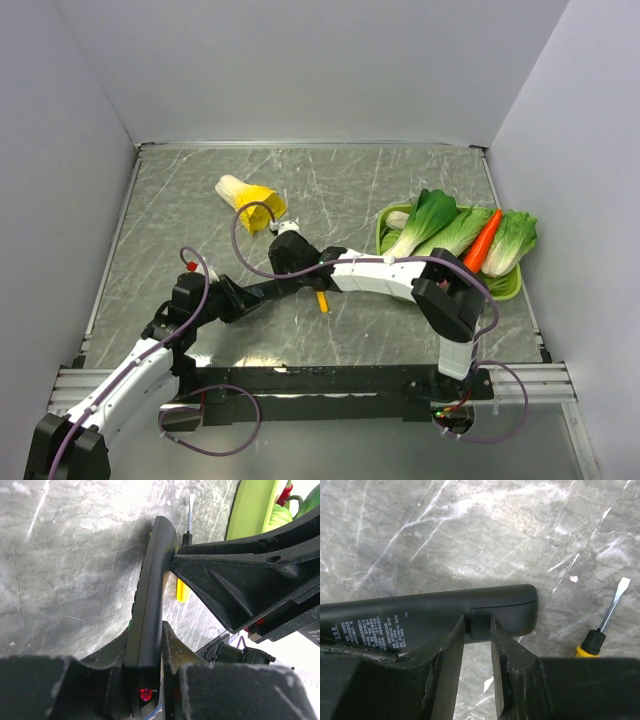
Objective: Unload the batteries from the remote control
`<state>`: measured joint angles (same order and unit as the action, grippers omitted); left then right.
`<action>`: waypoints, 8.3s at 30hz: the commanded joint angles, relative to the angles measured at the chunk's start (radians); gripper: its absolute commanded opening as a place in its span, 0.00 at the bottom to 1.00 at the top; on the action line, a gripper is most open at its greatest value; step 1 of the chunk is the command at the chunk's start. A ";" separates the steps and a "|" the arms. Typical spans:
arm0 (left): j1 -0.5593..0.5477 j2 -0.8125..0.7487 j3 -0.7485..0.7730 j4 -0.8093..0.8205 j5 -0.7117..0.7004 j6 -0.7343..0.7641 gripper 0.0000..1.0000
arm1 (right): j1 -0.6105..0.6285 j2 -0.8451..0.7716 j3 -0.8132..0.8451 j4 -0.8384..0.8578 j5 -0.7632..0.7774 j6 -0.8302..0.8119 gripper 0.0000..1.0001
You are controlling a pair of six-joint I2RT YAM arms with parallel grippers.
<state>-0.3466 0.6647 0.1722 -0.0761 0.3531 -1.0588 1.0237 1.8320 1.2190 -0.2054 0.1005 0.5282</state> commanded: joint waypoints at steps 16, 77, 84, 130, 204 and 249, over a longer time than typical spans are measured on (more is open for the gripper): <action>-0.006 -0.022 0.006 -0.051 0.006 0.022 0.01 | 0.093 0.180 0.131 -0.261 0.067 -0.013 0.34; -0.008 -0.033 0.030 -0.082 0.012 0.019 0.01 | 0.193 0.352 0.415 -0.608 0.447 0.006 0.20; -0.006 -0.030 0.029 -0.080 0.014 0.020 0.01 | 0.193 0.360 0.428 -0.632 0.473 0.015 0.20; -0.006 0.015 0.044 -0.116 -0.040 0.026 0.01 | 0.200 0.349 0.464 -0.712 0.585 0.044 0.19; -0.023 0.058 0.050 -0.123 -0.074 0.031 0.01 | 0.079 -0.005 0.195 -0.342 0.355 -0.065 0.35; -0.023 0.035 0.044 -0.126 -0.069 0.026 0.01 | -0.022 -0.091 0.034 -0.046 0.014 -0.023 0.41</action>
<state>-0.3698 0.6964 0.2253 -0.1318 0.3153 -1.0664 1.0096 1.8278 1.2545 -0.2897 0.1104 0.4862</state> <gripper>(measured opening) 0.223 0.420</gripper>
